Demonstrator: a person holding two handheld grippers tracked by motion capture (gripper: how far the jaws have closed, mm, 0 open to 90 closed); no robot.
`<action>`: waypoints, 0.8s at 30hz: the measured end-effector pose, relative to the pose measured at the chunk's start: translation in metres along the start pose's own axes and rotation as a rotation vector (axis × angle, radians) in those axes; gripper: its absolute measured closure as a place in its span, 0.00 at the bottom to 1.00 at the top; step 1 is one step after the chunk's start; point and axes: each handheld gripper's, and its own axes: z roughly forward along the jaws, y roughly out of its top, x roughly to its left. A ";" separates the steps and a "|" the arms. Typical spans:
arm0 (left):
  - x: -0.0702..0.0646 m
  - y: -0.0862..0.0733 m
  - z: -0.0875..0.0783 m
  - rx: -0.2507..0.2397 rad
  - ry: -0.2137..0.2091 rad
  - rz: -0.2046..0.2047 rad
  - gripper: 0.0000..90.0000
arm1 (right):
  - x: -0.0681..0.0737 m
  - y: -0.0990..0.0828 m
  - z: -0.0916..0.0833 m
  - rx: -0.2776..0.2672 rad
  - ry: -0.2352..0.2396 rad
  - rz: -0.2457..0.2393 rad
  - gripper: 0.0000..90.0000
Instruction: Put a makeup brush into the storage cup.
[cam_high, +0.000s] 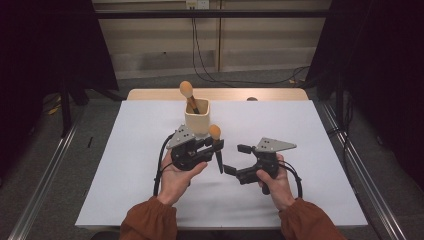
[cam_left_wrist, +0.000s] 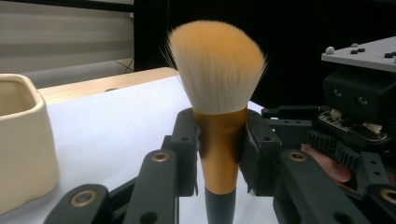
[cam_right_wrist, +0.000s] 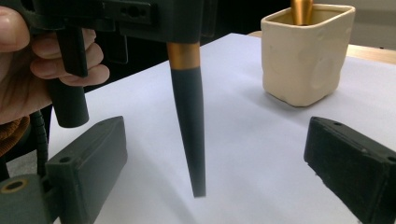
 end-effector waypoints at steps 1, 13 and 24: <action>0.001 0.001 -0.001 0.000 0.003 0.002 0.77 | -0.001 0.000 -0.001 -0.003 0.011 0.001 0.06; 0.009 0.008 -0.009 0.011 0.014 0.010 0.77 | -0.005 -0.003 -0.013 -0.021 -0.065 -0.017 0.05; 0.020 0.013 -0.022 -0.003 0.040 0.004 0.77 | -0.010 -0.011 -0.031 -0.060 -0.143 -0.030 0.03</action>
